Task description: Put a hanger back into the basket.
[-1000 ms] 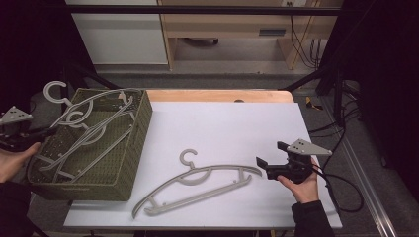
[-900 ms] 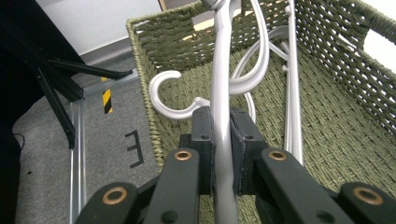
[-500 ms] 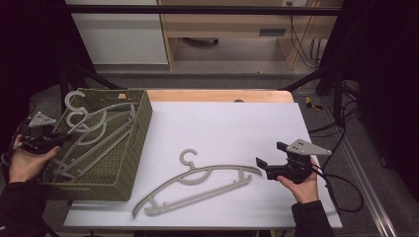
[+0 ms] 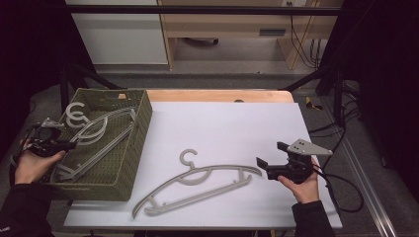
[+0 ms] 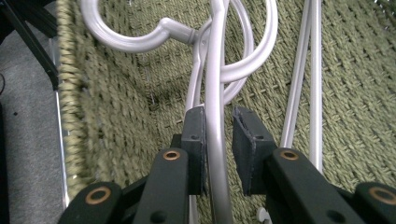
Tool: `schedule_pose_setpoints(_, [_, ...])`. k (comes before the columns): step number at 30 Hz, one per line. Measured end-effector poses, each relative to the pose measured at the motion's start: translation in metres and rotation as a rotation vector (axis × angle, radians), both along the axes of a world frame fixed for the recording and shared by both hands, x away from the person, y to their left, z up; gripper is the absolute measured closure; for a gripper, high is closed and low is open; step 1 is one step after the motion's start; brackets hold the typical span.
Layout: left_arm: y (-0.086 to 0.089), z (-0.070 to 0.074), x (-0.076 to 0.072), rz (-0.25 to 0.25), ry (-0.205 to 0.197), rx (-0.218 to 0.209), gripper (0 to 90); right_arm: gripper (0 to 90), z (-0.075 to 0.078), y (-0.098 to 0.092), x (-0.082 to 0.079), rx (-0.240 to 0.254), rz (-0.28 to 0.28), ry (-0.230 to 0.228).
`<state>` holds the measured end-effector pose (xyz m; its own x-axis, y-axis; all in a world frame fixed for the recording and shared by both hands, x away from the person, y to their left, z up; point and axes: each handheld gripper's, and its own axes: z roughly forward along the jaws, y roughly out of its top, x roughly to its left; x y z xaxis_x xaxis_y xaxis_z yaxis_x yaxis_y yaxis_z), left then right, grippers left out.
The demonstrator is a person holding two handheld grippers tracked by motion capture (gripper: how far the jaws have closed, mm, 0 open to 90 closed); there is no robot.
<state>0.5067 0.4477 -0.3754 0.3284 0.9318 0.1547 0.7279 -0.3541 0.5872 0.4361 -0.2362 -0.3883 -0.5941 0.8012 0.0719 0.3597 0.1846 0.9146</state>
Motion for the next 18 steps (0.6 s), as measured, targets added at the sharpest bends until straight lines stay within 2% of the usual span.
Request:
schedule_pose_setpoints(5, [-0.001,0.007,-0.006,0.008,-0.032,-0.023,70.4,6.1,0.001,-0.001,-0.001,0.008,-0.004,-0.004])
schedule_pose_setpoints(7, [-0.004,0.011,-0.011,-0.005,-0.058,-0.032,68.7,6.1,0.001,-0.002,-0.001,0.007,-0.004,-0.005])
schedule_pose_setpoints(11, [-0.015,0.018,-0.022,-0.037,-0.130,-0.091,62.4,6.1,0.002,-0.003,-0.001,0.007,-0.002,-0.006])
schedule_pose_setpoints(14, [-0.027,0.024,-0.029,-0.062,-0.186,-0.121,54.1,6.0,0.002,-0.003,-0.001,0.017,-0.011,-0.011])
schedule_pose_setpoints(18, [-0.046,0.031,-0.039,-0.109,-0.266,-0.190,45.5,5.9,0.003,-0.004,-0.001,0.020,-0.012,-0.014])
